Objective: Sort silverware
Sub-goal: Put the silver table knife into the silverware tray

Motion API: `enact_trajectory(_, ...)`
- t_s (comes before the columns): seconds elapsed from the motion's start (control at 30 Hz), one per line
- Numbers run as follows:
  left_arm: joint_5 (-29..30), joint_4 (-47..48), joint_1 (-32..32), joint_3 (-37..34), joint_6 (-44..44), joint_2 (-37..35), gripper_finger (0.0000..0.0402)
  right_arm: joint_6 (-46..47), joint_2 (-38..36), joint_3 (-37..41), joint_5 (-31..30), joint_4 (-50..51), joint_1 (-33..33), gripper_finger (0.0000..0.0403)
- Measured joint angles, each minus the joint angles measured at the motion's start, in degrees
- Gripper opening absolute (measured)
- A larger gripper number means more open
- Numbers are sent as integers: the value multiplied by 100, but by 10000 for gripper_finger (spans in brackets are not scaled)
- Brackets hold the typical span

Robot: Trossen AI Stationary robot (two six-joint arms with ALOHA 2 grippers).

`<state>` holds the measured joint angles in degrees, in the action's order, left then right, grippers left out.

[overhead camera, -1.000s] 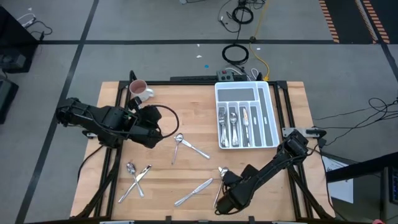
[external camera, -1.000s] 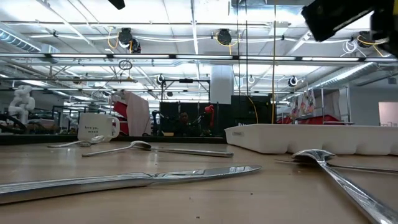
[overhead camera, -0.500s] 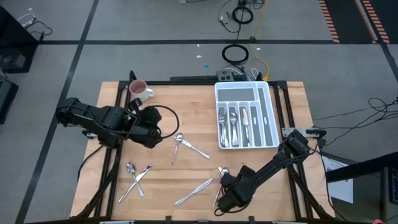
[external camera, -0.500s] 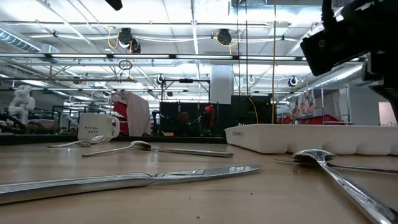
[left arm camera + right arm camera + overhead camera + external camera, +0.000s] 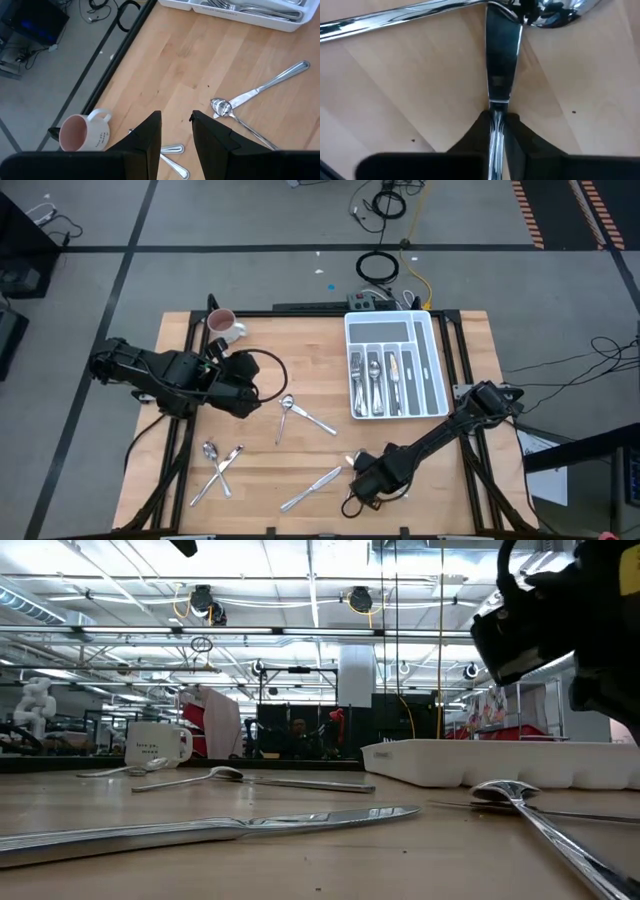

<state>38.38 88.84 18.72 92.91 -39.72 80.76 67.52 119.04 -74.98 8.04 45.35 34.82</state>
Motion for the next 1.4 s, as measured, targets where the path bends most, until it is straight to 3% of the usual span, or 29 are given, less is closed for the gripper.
enact_trajectory(0.33,3,-7,0,1,-7,0,116,119,-469,103,-389,49,-235,2)
enact_trajectory(0.5,69,-56,-6,0,-27,-1,116,447,-837,136,-1132,413,-256,0)
enact_trajectory(0.63,88,-195,-7,1,3,-1,116,684,-1075,107,-1310,444,-253,0)
enact_trajectory(1.0,190,-238,-7,1,9,1,116,832,-1205,-49,-1770,647,-255,0)
enact_trajectory(1.4,271,-239,-10,1,15,0,116,530,-1211,-634,-2491,1691,-500,0)
